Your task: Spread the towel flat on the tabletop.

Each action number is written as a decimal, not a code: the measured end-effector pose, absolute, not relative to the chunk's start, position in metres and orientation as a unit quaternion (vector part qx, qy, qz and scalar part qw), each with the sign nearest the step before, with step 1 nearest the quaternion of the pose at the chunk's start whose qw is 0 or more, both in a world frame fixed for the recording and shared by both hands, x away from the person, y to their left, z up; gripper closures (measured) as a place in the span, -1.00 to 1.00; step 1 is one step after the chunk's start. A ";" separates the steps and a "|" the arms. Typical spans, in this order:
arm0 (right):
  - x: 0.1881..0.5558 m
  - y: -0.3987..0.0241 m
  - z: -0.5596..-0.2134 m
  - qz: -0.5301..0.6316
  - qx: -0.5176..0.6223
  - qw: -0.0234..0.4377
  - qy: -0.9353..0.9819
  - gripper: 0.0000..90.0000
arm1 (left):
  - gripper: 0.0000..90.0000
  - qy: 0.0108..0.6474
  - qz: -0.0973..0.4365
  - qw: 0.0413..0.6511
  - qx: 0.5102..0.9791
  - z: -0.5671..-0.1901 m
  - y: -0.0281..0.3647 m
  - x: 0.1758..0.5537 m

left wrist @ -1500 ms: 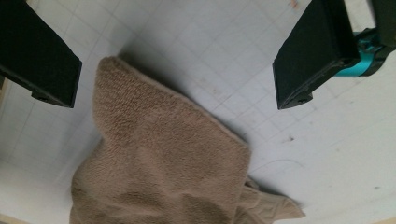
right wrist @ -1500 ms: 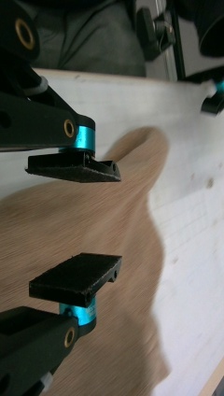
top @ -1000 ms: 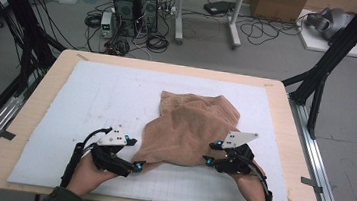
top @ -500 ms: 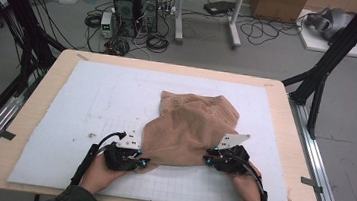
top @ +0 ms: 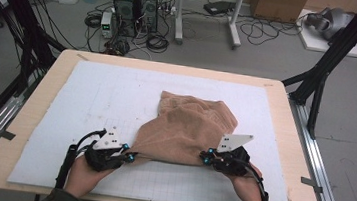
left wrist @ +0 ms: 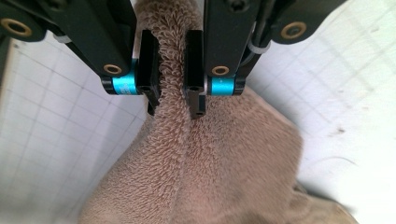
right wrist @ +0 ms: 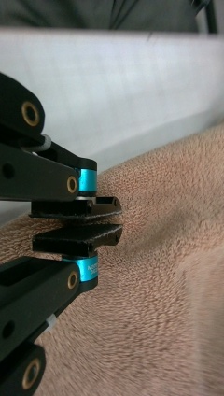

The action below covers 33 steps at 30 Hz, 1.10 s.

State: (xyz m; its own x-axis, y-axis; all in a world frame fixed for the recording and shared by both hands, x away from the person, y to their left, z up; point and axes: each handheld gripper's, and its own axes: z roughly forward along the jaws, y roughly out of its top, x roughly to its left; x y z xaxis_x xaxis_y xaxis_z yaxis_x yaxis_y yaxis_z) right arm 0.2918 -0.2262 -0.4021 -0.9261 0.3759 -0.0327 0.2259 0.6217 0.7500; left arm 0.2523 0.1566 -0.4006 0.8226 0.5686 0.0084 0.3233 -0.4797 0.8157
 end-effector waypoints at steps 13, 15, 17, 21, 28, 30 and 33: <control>0.265 -0.202 -0.342 0.461 0.090 0.091 0.878 0.88 | 0.80 0.253 0.188 0.467 0.826 -0.334 0.199 0.223; 0.269 -0.198 -0.341 0.452 0.090 0.098 0.882 0.88 | 0.80 0.256 0.195 0.462 0.827 -0.336 0.199 0.229; 0.281 -0.197 -0.346 0.445 0.104 0.100 0.884 0.88 | 0.80 0.266 0.193 0.458 0.826 -0.344 0.197 0.241; 0.305 -0.196 -0.358 0.431 0.134 0.117 0.885 0.88 | 0.80 0.298 0.182 0.458 0.818 -0.365 0.191 0.275; 0.346 -0.200 -0.379 0.408 0.196 0.102 0.886 0.88 | 0.79 0.322 0.173 0.402 0.840 -0.394 0.171 0.333; 0.353 -0.200 -0.383 0.407 0.208 0.098 0.884 0.88 | 0.79 0.339 0.154 0.398 0.839 -0.405 0.170 0.346; 0.362 -0.198 -0.392 0.390 0.218 0.093 0.890 0.88 | 0.79 0.353 0.142 0.390 0.838 -0.417 0.165 0.357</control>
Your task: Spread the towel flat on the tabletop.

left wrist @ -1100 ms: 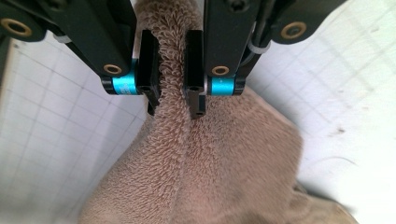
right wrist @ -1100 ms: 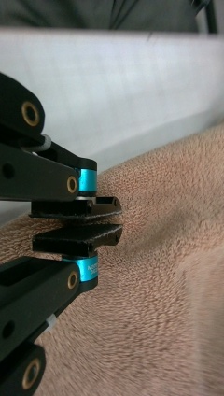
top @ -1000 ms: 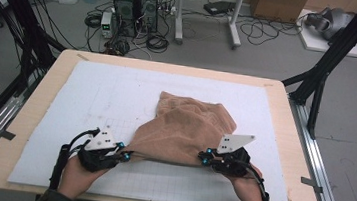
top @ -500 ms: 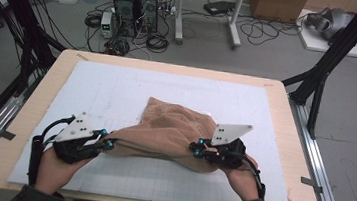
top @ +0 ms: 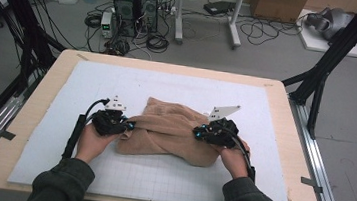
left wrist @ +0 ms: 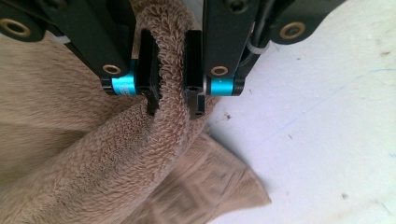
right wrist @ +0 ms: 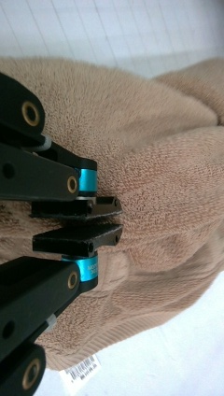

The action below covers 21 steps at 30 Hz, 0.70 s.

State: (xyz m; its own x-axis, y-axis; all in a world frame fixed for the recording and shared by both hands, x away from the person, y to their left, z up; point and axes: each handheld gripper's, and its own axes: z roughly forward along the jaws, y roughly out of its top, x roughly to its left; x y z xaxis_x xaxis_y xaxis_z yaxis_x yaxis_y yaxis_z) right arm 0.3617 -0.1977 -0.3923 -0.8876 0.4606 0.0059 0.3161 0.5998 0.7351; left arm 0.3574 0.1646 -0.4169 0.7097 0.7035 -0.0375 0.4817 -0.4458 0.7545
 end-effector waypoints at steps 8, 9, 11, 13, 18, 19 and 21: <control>0.362 -0.202 -0.391 0.407 0.227 0.083 0.881 0.76 | 0.46 0.352 0.145 0.388 0.839 -0.411 0.171 0.355; 0.361 -0.203 -0.389 0.409 0.228 0.089 0.879 0.68 | 0.39 0.353 0.143 0.393 0.837 -0.409 0.173 0.353; 0.357 -0.205 -0.385 0.420 0.228 0.086 0.874 0.61 | 0.28 0.347 0.147 0.403 0.834 -0.402 0.177 0.347; 0.351 -0.207 -0.382 0.426 0.223 0.090 0.872 0.60 | 0.20 0.340 0.147 0.409 0.834 -0.397 0.182 0.340; 0.333 -0.208 -0.373 0.434 0.209 0.108 0.869 0.51 | 0.09 0.333 0.160 0.421 0.828 -0.385 0.195 0.324; 0.331 -0.210 -0.372 0.437 0.207 0.109 0.868 0.51 | 0.07 0.333 0.163 0.425 0.826 -0.383 0.198 0.321; 0.326 -0.212 -0.369 0.441 0.206 0.109 0.867 0.48 | 0.04 0.334 0.169 0.433 0.820 -0.379 0.204 0.316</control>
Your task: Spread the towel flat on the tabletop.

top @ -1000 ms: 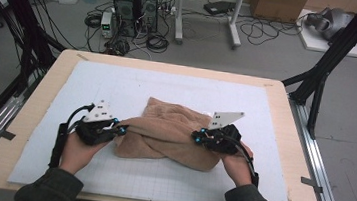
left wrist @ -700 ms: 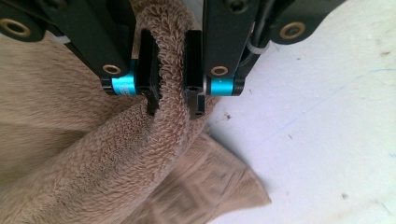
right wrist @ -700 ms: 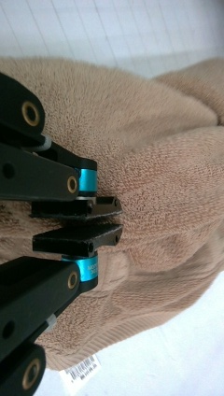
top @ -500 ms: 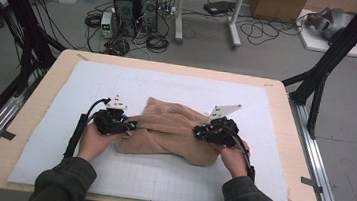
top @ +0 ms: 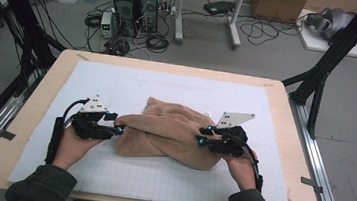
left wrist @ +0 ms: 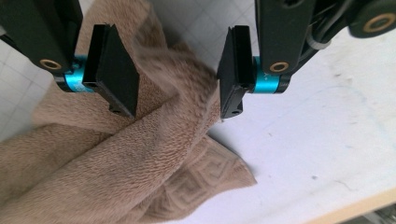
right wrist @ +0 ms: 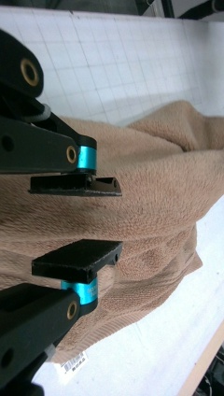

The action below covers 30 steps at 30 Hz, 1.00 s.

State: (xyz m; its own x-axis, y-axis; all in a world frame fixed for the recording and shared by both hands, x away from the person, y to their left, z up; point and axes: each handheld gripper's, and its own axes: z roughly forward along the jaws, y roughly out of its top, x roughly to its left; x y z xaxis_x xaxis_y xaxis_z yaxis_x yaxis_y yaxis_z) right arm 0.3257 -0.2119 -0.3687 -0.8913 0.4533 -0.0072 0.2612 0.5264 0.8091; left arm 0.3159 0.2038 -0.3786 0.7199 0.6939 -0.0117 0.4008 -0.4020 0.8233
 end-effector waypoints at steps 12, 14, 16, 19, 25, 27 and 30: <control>0.286 -0.213 -0.364 0.442 0.173 0.114 0.873 0.35 | -0.01 0.319 0.155 0.457 0.816 -0.381 0.212 0.280; 0.281 -0.210 -0.369 0.435 0.170 0.114 0.877 0.34 | 0.01 0.314 0.144 0.455 0.821 -0.387 0.207 0.279; 0.277 -0.207 -0.377 0.426 0.167 0.114 0.882 0.32 | 0.03 0.308 0.140 0.448 0.827 -0.394 0.200 0.278; 0.281 -0.203 -0.393 0.410 0.177 0.110 0.888 0.24 | 0.05 0.305 0.126 0.436 0.837 -0.407 0.188 0.281; 0.295 -0.199 -0.409 0.402 0.189 0.102 0.890 0.21 | 0.08 0.288 0.108 0.388 0.869 -0.427 0.163 0.292; 0.299 -0.195 -0.412 0.394 0.186 0.104 0.894 0.27 | 0.12 0.286 0.104 0.372 0.877 -0.433 0.157 0.297; 0.303 -0.191 -0.415 0.385 0.182 0.105 0.899 0.40 | 0.23 0.286 0.109 0.370 0.877 -0.436 0.153 0.299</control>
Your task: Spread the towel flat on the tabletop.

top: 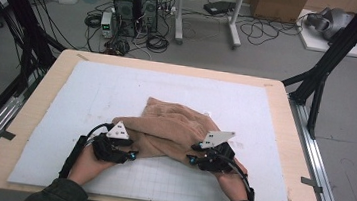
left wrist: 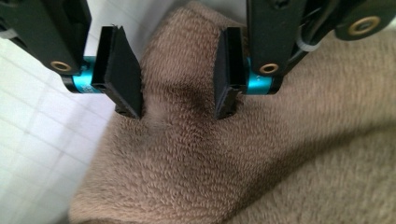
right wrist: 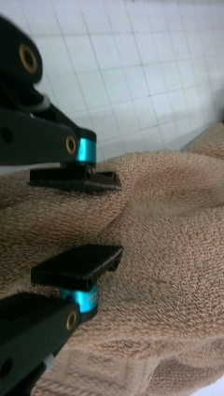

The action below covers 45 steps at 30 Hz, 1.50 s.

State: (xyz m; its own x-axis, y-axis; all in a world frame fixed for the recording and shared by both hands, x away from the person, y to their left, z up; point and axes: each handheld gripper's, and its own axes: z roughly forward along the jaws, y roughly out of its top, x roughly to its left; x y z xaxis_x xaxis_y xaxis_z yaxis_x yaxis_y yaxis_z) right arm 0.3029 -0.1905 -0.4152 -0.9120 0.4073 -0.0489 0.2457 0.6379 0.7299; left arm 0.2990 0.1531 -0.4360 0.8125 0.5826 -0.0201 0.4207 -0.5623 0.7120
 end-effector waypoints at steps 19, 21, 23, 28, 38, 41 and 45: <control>0.308 -0.207 -0.386 0.415 0.182 0.109 0.885 0.73 | 0.85 0.291 0.119 0.425 0.849 -0.407 0.176 0.296; 0.310 -0.212 -0.377 0.422 0.183 0.117 0.880 0.73 | 0.85 0.294 0.121 0.434 0.843 -0.402 0.180 0.296; 0.311 -0.215 -0.369 0.424 0.185 0.126 0.878 0.74 | 0.86 0.295 0.124 0.440 0.839 -0.396 0.183 0.297; 0.314 -0.220 -0.353 0.433 0.186 0.138 0.871 0.74 | 0.86 0.294 0.133 0.457 0.829 -0.378 0.190 0.296; 0.325 -0.231 -0.338 0.429 0.206 0.156 0.866 0.74 | 0.87 0.303 0.152 0.478 0.810 -0.353 0.205 0.297; 0.337 -0.232 -0.348 0.414 0.223 0.151 0.869 0.74 | 0.87 0.316 0.151 0.457 0.818 -0.363 0.205 0.305; 0.355 -0.229 -0.365 0.396 0.248 0.137 0.874 0.74 | 0.87 0.341 0.148 0.432 0.822 -0.381 0.204 0.322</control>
State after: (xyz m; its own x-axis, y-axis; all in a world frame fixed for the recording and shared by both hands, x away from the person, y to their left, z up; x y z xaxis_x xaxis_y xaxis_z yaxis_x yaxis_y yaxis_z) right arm 0.3552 -0.2292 -0.3654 -0.8393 0.5419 -0.0428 0.3253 0.5638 0.7592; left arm 0.3224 0.2036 -0.3813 0.7238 0.6882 -0.0500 0.4319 -0.3953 0.8107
